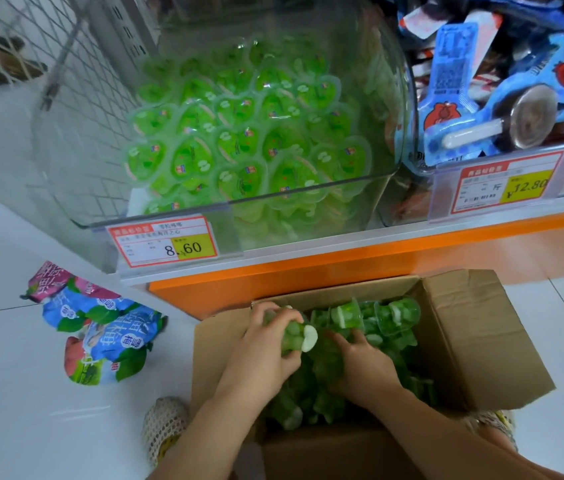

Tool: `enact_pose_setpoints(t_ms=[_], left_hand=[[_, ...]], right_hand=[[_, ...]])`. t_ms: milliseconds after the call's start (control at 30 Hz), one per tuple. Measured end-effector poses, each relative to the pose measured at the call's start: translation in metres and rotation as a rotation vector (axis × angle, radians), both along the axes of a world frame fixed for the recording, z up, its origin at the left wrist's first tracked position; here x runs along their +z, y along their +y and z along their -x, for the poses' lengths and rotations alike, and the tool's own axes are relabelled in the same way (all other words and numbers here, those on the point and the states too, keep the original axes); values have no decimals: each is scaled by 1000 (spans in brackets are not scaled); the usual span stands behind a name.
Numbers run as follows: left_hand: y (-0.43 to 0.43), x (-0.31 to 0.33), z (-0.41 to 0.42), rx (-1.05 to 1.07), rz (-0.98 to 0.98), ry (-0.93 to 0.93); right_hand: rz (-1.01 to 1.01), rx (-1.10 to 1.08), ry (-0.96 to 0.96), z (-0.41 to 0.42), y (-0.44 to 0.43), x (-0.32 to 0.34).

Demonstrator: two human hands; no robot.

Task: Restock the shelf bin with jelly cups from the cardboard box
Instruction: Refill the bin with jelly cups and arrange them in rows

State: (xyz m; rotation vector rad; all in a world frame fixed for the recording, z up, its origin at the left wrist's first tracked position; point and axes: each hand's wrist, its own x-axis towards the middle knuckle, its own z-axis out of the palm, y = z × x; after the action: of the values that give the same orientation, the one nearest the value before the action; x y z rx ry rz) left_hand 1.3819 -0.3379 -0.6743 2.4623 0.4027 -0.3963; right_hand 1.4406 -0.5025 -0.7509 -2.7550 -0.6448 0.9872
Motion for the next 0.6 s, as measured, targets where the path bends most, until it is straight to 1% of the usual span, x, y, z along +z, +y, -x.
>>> enact_pose_setpoints(t_ms=[100,267,367,467,600], left_hand=[[8,11,3,10,-18,-28],[12,30,6,-1,-143,-54],[8,43,10,-19,-143,-62],[1,62,15,-44,-130,-110],[-4,102,24,-73,-34,-225]], right_hand=[[-1,45,-25,0,3,3],[-110,46,-6,-1,6,20],[-164,50,8,3,0,35],[-237,86,3,3,-8,60],[-363,135,-31,-6,-15,114]])
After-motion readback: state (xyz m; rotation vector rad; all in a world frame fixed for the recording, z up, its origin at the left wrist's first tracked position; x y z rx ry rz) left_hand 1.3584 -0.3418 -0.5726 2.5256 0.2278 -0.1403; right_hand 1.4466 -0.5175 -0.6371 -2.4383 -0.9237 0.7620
